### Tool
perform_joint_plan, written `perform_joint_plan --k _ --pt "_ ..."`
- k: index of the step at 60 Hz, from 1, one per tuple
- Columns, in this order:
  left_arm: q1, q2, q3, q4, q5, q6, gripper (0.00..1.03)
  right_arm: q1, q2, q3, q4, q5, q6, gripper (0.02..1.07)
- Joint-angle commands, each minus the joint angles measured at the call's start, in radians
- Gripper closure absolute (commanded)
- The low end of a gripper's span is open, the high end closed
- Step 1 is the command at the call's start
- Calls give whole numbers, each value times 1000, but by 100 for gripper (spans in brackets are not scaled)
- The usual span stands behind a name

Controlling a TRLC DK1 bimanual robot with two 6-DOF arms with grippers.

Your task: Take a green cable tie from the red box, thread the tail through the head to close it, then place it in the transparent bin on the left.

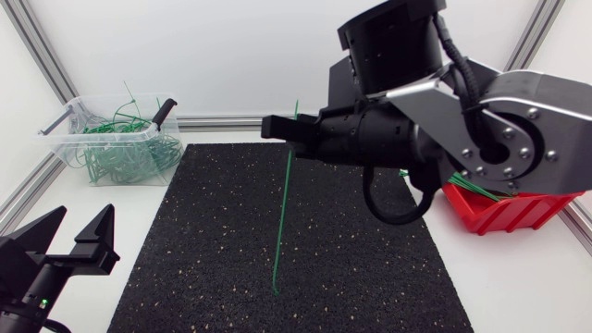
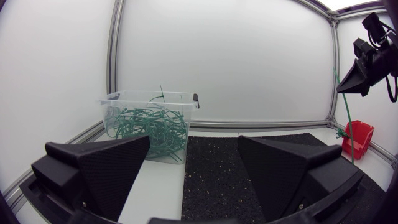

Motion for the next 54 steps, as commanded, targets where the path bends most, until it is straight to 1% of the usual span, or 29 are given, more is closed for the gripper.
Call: perform_joint_plan --k 1,6,9,10,15,28,38,47,51,54 --pt "-5 -2 -38 -29 7 -10 5 24 68 32 21 6 84 101" --pt "-5 -1 -38 -29 7 -10 5 27 108 34 78 6 110 101" --pt "-5 -1 -36 -30 7 -10 5 28 121 40 92 6 113 101" --pt "-5 1 -38 -30 7 -10 5 34 136 43 122 7 122 101" --pt "-5 4 -36 -30 7 -10 5 51 163 55 167 18 162 101" --pt "-8 9 -36 -30 7 -10 5 71 263 71 348 43 239 101" --pt "-10 19 -36 -30 7 -10 5 76 354 63 426 59 300 101" --pt "-11 19 -36 -30 7 -10 5 79 352 -47 481 87 314 101" --pt "-13 19 -36 -30 7 -10 5 76 337 -101 495 99 293 101" --pt "-14 19 -36 -30 7 -10 5 76 325 -155 527 107 262 101"
